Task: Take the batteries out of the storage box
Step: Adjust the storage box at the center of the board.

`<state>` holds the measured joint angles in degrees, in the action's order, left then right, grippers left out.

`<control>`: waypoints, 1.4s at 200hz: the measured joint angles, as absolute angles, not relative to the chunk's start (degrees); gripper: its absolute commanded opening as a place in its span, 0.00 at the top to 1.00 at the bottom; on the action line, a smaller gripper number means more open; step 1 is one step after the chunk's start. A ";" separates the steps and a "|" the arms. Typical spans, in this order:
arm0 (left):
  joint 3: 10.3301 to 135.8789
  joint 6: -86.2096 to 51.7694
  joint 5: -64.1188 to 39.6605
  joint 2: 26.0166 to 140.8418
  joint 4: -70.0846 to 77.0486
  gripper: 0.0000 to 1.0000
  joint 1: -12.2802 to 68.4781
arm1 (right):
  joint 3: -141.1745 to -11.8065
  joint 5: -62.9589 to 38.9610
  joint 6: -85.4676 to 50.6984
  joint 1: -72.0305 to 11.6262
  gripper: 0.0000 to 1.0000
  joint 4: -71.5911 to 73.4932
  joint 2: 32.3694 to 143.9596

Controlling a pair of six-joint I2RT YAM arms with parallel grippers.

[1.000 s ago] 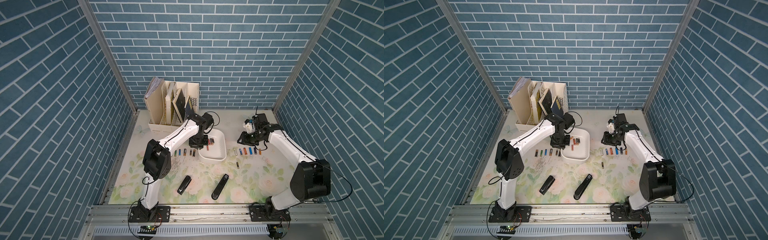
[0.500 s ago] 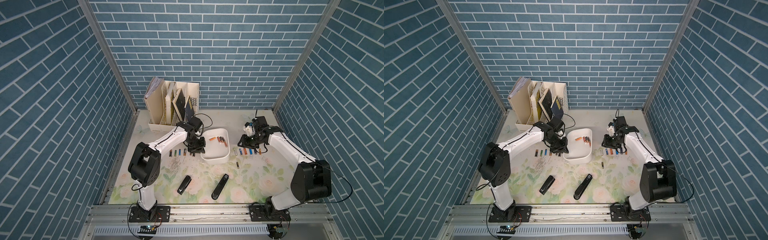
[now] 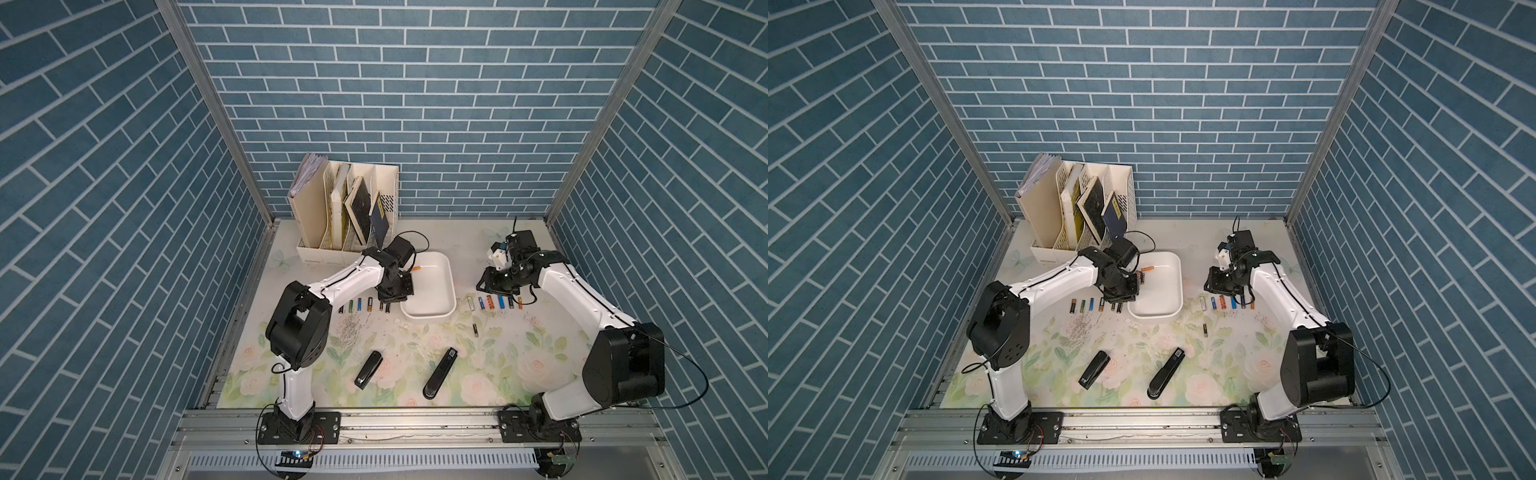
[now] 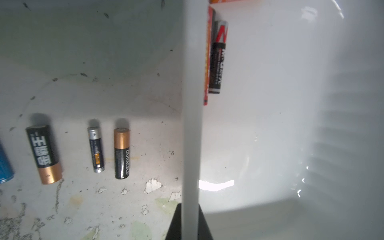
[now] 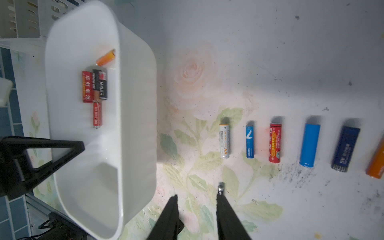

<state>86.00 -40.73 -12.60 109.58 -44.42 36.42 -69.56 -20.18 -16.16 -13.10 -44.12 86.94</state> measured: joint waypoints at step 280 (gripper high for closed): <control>83.55 -37.50 -10.00 99.61 -43.53 0.42 31.77 | -80.09 -18.11 -19.70 -29.41 0.65 -41.76 100.47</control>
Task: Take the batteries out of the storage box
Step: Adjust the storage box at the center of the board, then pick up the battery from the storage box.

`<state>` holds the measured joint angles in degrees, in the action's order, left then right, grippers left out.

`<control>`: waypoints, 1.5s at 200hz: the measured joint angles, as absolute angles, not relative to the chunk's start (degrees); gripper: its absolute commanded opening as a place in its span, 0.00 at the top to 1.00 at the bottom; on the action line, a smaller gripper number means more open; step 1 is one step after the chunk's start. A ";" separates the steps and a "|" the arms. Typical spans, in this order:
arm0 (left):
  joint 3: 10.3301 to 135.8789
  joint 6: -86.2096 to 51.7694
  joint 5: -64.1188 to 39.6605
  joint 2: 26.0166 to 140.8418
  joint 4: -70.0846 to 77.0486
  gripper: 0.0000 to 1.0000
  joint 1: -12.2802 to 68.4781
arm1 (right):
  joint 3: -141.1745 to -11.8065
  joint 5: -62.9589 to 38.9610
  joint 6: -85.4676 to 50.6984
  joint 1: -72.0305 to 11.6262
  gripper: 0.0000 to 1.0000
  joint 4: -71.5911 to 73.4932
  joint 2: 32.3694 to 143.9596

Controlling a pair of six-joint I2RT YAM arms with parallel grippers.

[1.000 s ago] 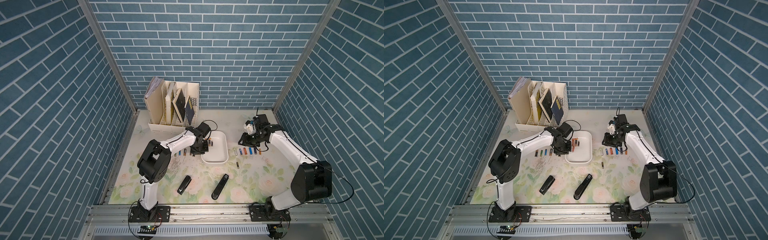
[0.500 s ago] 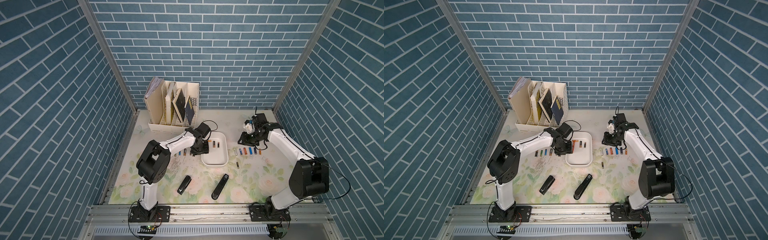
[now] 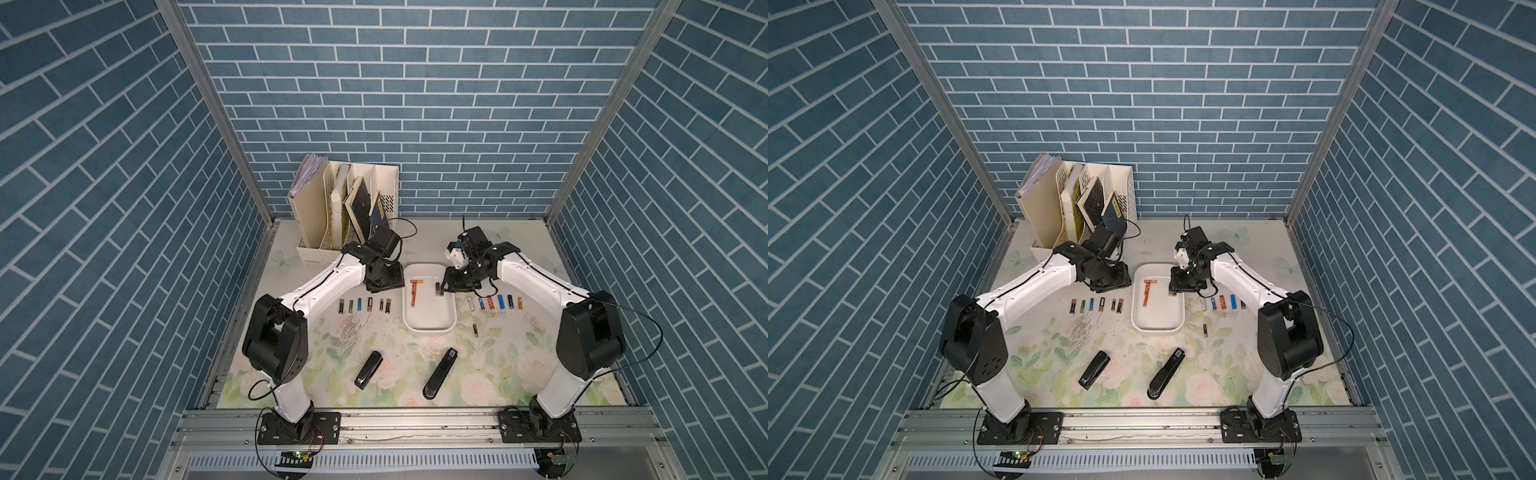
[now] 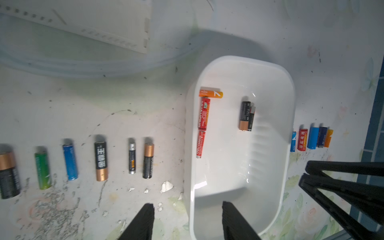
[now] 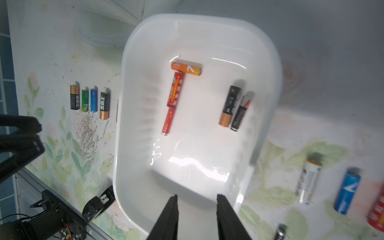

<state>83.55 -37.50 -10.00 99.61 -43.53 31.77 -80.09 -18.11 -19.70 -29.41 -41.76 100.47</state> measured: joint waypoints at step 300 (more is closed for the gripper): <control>63.81 -27.62 -14.66 87.24 -39.53 0.39 19.99 | -95.24 -1.89 -26.57 -42.54 0.64 -37.91 124.86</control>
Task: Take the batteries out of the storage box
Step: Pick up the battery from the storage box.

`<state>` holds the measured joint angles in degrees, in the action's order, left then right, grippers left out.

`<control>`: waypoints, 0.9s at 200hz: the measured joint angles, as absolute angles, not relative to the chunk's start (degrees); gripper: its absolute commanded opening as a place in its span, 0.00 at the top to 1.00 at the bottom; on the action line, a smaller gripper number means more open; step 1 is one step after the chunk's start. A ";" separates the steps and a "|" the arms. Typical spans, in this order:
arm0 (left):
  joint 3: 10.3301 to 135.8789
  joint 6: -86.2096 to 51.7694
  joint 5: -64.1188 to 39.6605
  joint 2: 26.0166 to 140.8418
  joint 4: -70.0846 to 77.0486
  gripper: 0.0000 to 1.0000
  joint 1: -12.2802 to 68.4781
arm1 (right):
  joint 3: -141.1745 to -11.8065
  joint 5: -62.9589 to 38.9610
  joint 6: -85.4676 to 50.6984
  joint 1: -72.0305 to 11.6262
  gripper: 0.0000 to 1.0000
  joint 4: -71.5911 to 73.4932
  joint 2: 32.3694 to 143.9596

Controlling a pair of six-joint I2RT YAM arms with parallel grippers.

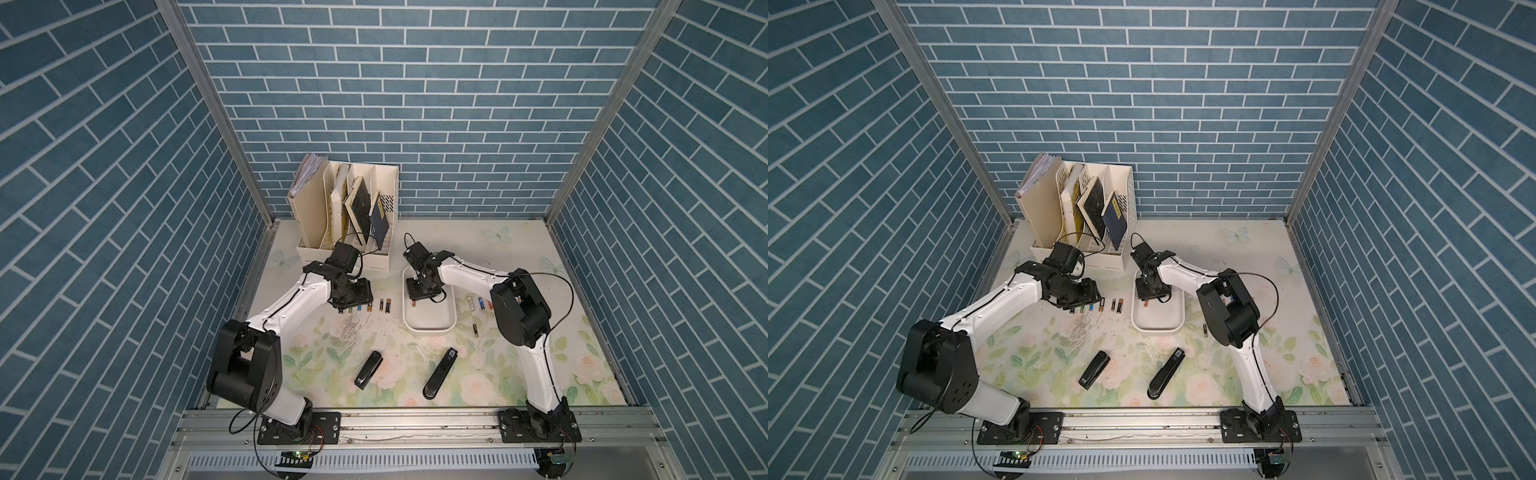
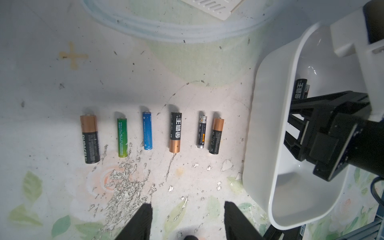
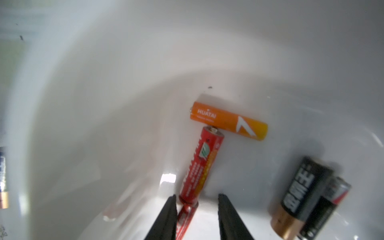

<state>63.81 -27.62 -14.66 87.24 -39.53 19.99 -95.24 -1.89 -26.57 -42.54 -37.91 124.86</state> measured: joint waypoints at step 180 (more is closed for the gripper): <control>62.11 -27.79 -14.87 86.46 -39.11 0.39 19.99 | -91.02 -4.80 -25.04 -42.92 0.85 -37.93 122.30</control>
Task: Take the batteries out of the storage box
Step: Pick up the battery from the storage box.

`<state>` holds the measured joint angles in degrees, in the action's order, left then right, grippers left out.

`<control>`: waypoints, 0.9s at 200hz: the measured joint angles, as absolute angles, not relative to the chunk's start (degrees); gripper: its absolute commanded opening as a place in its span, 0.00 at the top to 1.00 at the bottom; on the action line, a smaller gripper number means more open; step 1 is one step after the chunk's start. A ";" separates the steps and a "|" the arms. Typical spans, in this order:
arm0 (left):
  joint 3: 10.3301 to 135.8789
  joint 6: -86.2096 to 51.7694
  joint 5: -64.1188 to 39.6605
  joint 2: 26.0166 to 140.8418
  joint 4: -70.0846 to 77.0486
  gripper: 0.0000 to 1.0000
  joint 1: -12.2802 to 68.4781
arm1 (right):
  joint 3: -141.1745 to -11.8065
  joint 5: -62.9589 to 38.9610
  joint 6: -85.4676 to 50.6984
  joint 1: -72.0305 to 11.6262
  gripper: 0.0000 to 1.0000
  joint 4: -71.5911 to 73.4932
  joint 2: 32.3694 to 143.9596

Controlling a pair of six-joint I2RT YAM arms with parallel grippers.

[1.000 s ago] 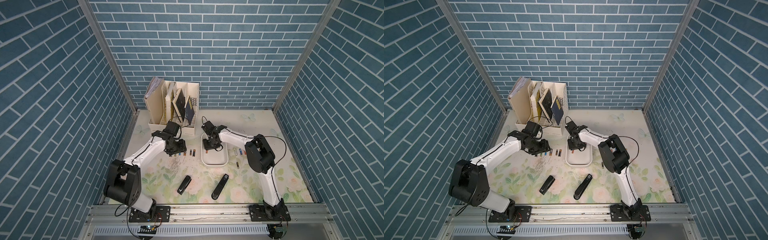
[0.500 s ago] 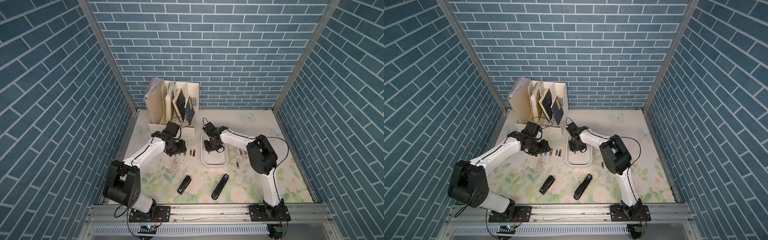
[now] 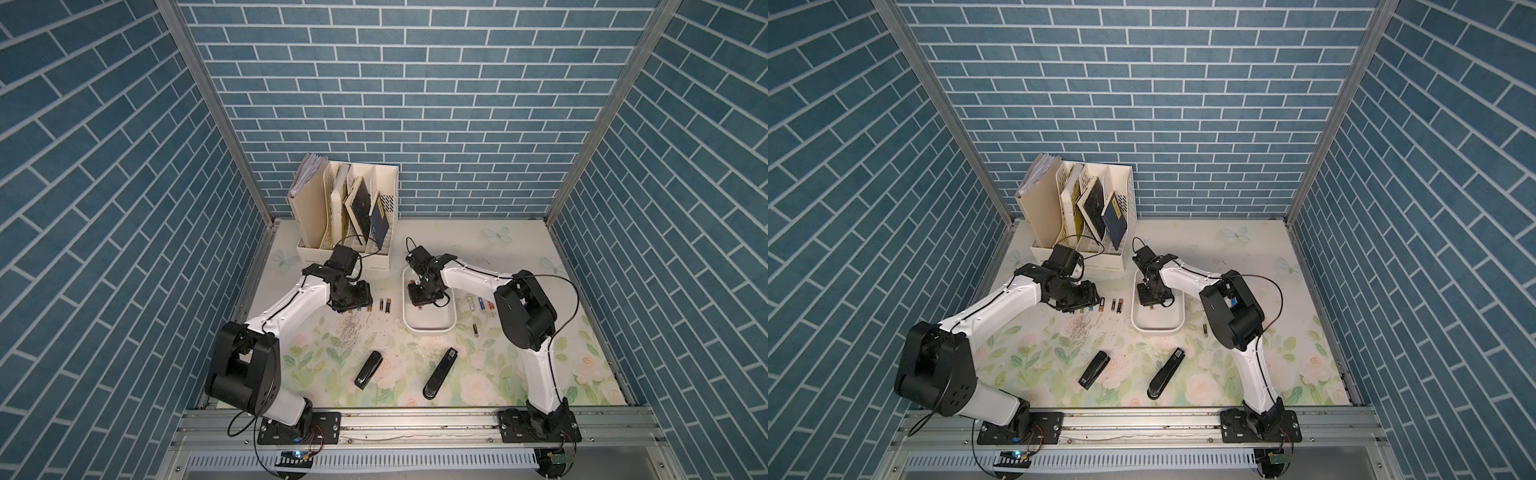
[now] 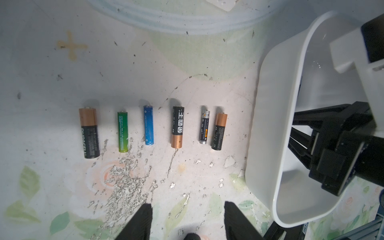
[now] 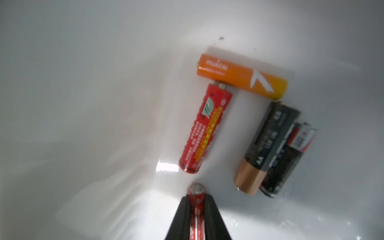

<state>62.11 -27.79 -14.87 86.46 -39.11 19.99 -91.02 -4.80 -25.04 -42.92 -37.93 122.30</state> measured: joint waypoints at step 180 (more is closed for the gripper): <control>60.16 -27.59 -14.59 86.52 -39.40 0.39 19.99 | -88.88 -6.90 -23.88 -36.77 0.86 -42.59 111.37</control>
<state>60.16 -27.59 -14.59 86.52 -39.40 19.99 -88.88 -6.90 -23.88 -36.77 -42.59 111.37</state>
